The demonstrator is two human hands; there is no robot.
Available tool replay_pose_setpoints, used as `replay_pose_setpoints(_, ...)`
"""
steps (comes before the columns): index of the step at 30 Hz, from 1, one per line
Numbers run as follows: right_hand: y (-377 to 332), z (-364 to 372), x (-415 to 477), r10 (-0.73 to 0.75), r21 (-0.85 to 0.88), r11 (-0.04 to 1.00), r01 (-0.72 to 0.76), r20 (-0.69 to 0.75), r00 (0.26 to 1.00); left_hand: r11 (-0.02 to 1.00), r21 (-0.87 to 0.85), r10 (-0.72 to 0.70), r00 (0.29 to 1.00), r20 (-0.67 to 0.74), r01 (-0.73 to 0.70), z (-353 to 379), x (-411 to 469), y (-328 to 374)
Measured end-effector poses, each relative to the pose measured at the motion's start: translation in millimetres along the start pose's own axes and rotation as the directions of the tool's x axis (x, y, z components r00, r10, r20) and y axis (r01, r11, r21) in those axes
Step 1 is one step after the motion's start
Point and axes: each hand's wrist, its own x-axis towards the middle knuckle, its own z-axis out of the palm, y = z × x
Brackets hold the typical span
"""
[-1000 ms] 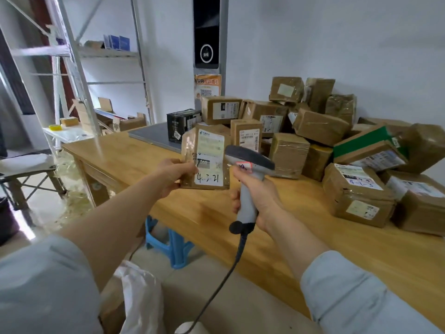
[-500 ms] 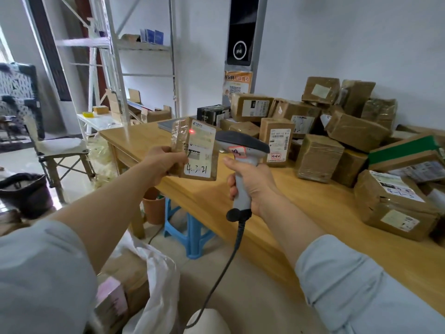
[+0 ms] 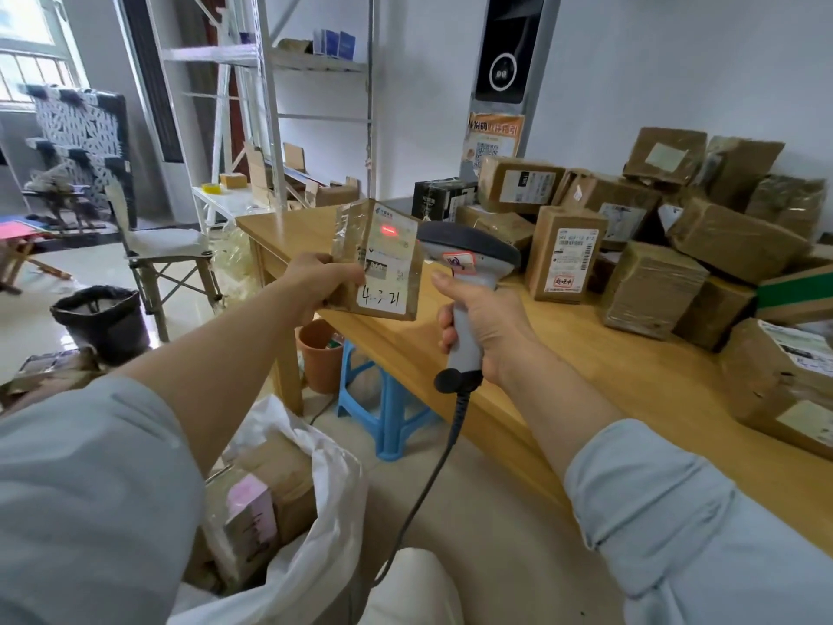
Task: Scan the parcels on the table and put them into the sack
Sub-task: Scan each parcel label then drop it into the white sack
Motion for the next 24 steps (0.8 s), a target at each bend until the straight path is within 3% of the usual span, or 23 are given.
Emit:
replay_pose_setpoints(6, 19, 16, 5, 0.045, -0.026, 0.999, -0.044, 0.049, 0.998, 0.997, -0.012, -0.071, 0.995, -0.07, 0.07, -25, -3, -20)
replay_pose_setpoints(14, 103, 48, 18, 0.346, -0.187, 0.927, -0.324, 0.101, 0.933, 0.962, -0.072, -0.272, 0.932, -0.24, 0.262, -76, -14, -101)
replay_pose_setpoints(24, 228, 76, 67, 0.546, -0.235, 0.798, -0.555, -0.107, 0.831, 0.841, -0.068, -0.53, 0.79, -0.308, 0.537, -106, 0, -211)
